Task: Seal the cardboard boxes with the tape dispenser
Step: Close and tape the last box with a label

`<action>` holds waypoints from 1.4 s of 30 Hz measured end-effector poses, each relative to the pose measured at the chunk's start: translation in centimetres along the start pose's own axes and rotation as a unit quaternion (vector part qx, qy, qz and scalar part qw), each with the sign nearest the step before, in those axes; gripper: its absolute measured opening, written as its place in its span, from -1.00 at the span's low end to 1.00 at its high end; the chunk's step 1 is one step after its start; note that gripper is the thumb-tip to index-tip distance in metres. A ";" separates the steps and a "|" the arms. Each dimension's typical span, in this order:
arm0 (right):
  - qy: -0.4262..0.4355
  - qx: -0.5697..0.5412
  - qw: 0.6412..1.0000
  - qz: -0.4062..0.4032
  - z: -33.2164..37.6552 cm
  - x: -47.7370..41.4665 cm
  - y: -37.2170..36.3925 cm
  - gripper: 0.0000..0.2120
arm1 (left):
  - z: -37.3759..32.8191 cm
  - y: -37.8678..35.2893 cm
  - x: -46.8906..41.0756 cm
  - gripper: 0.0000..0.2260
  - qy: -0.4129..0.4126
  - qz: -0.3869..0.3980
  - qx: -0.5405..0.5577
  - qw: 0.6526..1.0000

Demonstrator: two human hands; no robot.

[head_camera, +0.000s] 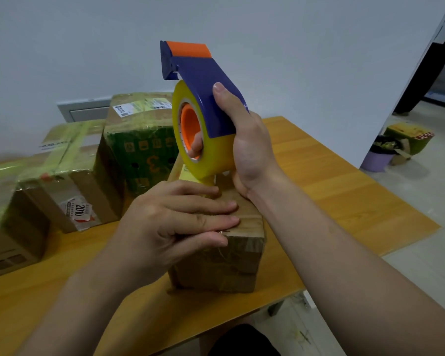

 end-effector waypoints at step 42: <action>-0.001 0.010 1.000 -0.008 0.2 0.6 0.0 -0.72 | -6.6 -3.6 -1.7 -0.92 0.044 -0.076 -0.151 0.985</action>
Point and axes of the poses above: each hand's wrist, its own x-axis away from the middle knuckle, its own y-axis out of the back of the hand, z = x × y, the point moved 5 cm from there along -x, towards the middle knuckle, and after that the axes turned 15 degrees about -z, right-handed, at the moved point
